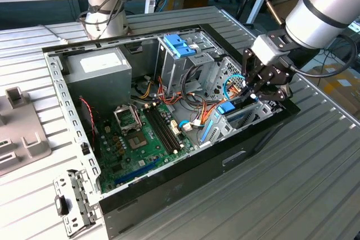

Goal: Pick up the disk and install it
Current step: 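Insert the first disk wire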

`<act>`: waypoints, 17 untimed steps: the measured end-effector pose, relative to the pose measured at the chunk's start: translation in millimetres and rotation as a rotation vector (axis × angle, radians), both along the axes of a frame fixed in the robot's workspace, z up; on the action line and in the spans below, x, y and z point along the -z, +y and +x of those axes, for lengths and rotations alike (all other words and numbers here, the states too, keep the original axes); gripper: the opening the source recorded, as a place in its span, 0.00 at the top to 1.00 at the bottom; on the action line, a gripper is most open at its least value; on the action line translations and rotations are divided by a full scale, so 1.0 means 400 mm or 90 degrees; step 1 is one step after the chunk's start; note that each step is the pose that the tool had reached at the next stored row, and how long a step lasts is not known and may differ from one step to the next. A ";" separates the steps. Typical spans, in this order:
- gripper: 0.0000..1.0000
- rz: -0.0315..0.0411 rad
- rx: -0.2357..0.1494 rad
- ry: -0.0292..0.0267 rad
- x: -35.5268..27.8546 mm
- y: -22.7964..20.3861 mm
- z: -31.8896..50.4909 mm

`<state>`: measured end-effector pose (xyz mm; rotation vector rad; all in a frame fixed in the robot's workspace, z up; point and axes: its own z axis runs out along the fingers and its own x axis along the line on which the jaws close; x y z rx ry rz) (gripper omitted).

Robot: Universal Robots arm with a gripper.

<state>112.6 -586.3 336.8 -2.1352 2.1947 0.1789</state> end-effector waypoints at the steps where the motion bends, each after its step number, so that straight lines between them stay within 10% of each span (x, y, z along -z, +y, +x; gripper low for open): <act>1: 0.80 0.0000 0.000 0.0000 0.000 0.000 0.000; 17: 0.82 0.0002 0.000 0.0000 -0.069 0.000 0.000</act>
